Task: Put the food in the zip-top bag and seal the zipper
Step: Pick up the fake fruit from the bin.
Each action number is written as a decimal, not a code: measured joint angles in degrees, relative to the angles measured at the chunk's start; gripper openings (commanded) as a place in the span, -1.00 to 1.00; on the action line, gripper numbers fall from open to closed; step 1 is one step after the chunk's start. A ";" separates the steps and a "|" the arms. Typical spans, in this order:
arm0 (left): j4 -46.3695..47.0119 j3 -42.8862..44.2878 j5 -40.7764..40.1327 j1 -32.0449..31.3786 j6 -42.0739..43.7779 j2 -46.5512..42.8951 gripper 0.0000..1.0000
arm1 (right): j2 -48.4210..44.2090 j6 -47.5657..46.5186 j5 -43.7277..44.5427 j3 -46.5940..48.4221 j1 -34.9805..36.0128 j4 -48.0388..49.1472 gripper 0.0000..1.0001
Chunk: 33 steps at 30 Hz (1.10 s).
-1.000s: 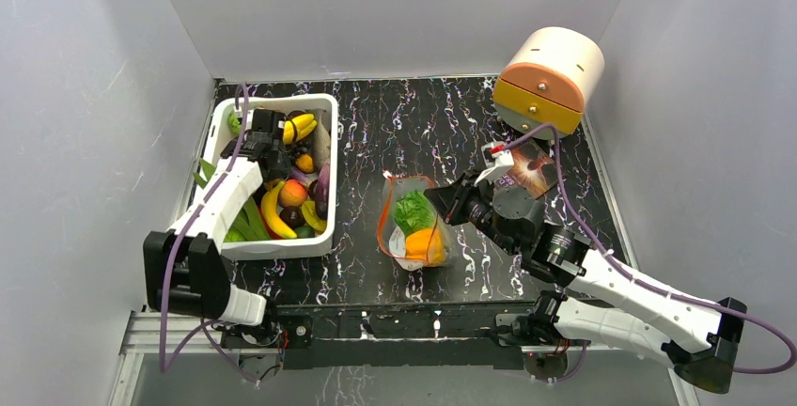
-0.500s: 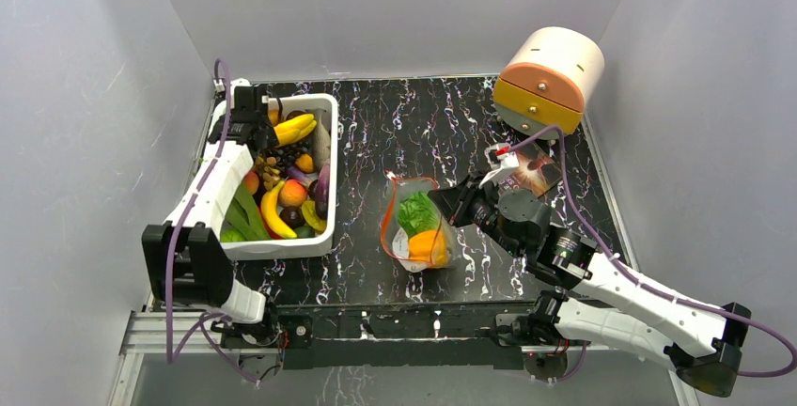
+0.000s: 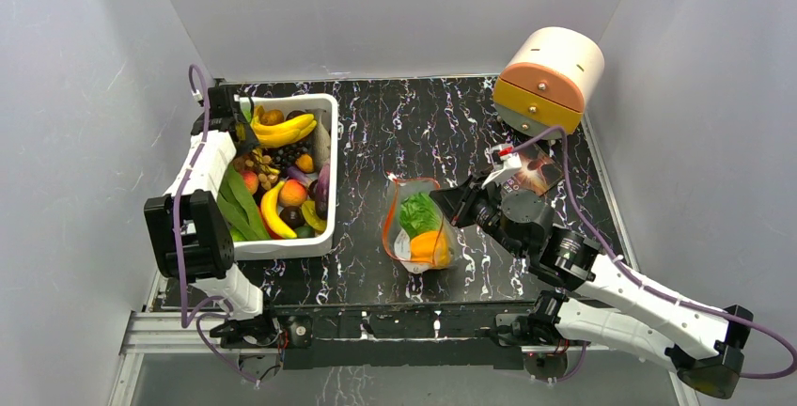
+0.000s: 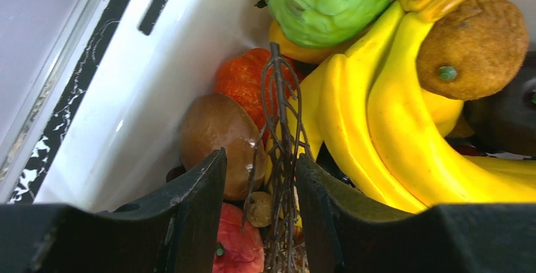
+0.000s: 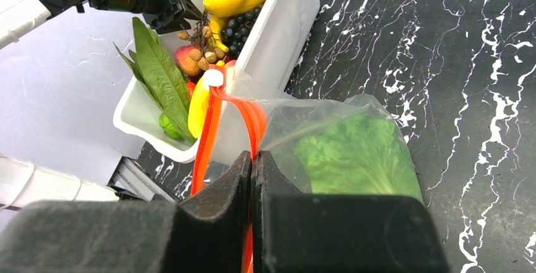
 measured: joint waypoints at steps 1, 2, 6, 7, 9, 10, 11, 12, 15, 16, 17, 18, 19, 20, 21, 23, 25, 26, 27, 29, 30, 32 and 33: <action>0.33 -0.09 0.52 0.13 0.00 0.02 -0.15 | 0.11 0.00 0.00 0.00 0.00 -0.07 -1.00; 0.59 -0.11 1.11 0.17 0.00 0.04 -0.15 | 0.22 -0.02 -0.02 0.02 0.00 -0.09 -1.00; 1.36 -0.24 2.91 0.26 -0.13 0.31 -0.15 | 0.76 -0.07 -0.07 0.07 0.00 -0.09 -1.00; 1.53 -0.35 3.23 0.28 -0.20 0.37 -0.18 | 0.81 -0.04 -0.09 0.07 0.00 -0.07 -1.00; 2.14 -0.94 4.15 0.44 -0.44 0.46 -0.20 | 0.81 0.02 -0.22 0.07 0.00 -0.07 -1.00; 2.47 -1.40 4.81 0.50 -0.61 0.48 -0.21 | 0.81 0.09 -0.24 0.07 0.00 -0.04 -1.00; 2.73 -1.79 5.31 0.52 -0.68 0.48 -0.20 | 0.81 0.13 -0.24 0.07 0.00 -0.04 -1.00; 2.99 -2.36 5.99 0.52 -0.76 0.48 -0.20 | 0.79 0.17 -0.26 0.07 0.00 -0.04 -1.00; 3.23 -3.08 6.47 0.55 -1.11 0.55 -0.33 | 0.66 0.31 -0.26 0.04 0.00 -0.07 -1.00; 3.37 -3.13 6.58 0.55 -1.18 0.55 -0.44 | 0.57 0.33 -0.26 0.04 0.00 -0.04 -1.00; 3.45 -3.17 6.84 0.52 -1.36 0.55 -0.52 | 0.44 0.31 -0.26 0.04 0.00 -0.07 -1.00; 3.50 -3.23 7.17 0.52 -1.49 0.55 -0.56 | 0.42 0.31 -0.24 0.04 0.00 -0.04 -1.00; 3.56 -3.32 7.52 0.55 -1.51 0.55 -0.57 | 0.35 0.33 -0.24 0.04 0.00 -0.04 -1.00; 3.63 -3.43 7.65 0.55 -1.57 0.55 -0.61 | 0.33 0.31 -0.24 0.04 0.00 -0.04 -1.00; 3.63 -3.54 7.74 0.55 -1.55 0.55 -0.66 | 0.33 0.31 -0.24 0.04 0.00 -0.04 -1.00; 3.61 -3.63 7.98 0.61 -1.62 0.50 -0.75 | 0.33 0.31 -0.24 0.04 0.00 -0.04 -1.00; 3.52 -3.65 8.44 0.70 -1.64 0.15 -0.82 | 0.33 0.35 -0.24 0.04 0.00 -0.04 -1.00; 3.43 -3.74 8.83 0.76 -1.66 -0.17 -0.86 | 0.33 0.44 -0.22 0.04 0.00 -0.07 -1.00; 3.28 -3.89 9.27 0.81 -1.68 -0.66 -0.90 | 0.33 0.57 -0.22 0.04 0.00 -0.07 -1.00; 2.99 -4.13 10.14 0.81 -1.70 -2.03 -0.97 | 0.33 0.94 -0.20 0.04 0.00 -0.07 -1.00; 2.89 -4.26 10.58 0.81 -1.70 -2.80 -0.99 | 0.33 1.07 -0.20 0.04 0.00 -0.07 -1.00; 2.62 -4.74 11.89 0.79 -1.64 -5.05 -1.00 | 0.33 1.31 -0.20 0.04 0.00 -0.07 -1.00; 2.25 -4.76 12.39 0.81 -1.60 -6.05 -1.00 | 0.33 1.33 -0.17 0.04 0.00 -0.09 -1.00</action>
